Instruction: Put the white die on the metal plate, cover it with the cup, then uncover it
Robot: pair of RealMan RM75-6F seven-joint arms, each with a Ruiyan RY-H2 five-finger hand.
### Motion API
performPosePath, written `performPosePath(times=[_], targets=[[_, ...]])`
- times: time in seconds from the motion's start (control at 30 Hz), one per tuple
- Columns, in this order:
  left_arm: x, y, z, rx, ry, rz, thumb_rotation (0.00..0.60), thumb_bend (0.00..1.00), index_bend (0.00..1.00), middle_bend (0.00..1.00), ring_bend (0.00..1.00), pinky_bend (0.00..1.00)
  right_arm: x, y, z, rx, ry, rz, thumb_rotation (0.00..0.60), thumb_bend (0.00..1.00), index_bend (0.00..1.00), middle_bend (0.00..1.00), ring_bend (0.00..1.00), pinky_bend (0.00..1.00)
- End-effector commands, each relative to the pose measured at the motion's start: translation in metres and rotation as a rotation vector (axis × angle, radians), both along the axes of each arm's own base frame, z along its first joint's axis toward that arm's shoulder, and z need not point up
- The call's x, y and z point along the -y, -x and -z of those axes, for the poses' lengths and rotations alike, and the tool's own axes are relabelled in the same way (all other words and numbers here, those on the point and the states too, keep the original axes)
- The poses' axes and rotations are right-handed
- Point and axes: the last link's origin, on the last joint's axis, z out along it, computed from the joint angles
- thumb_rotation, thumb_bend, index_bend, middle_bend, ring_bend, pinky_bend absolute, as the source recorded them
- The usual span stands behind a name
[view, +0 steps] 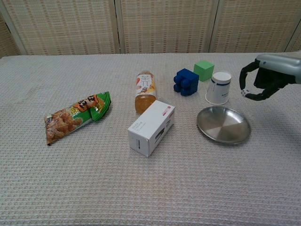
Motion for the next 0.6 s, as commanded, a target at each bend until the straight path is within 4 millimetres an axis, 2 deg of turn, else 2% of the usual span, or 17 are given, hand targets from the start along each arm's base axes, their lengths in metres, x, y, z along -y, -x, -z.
performPosePath(times=[0.03,0.2,0.37,0.5,0.6], targets=[[0.000,0.000,0.000,-0.001,0.002,0.001,0.600,0.40,0.16,0.23,0.23,0.38,0.001,-0.006,0.017,0.015,-0.052,0.009,0.600,0.25,0.57,1.00,0.92,0.91],[0.000,0.000,0.001,-0.001,0.005,0.003,0.600,0.40,0.16,0.23,0.23,0.38,0.001,-0.010,0.032,0.027,-0.104,0.010,0.600,0.25,0.57,1.00,0.93,0.91],[0.000,0.000,0.001,0.001,0.007,0.003,0.600,0.40,0.16,0.23,0.23,0.38,-0.003,-0.011,0.039,0.024,-0.139,0.008,0.600,0.25,0.56,1.00,0.93,0.91],[0.000,-0.001,0.001,0.000,0.008,0.004,0.600,0.40,0.16,0.23,0.23,0.38,-0.003,-0.010,0.038,0.020,-0.135,-0.002,0.600,0.24,0.47,1.00,0.93,0.91],[0.000,-0.001,0.002,-0.001,0.009,0.004,0.600,0.40,0.16,0.23,0.23,0.38,-0.001,-0.012,0.034,0.027,-0.109,-0.013,0.600,0.21,0.41,1.00,0.93,0.91]])
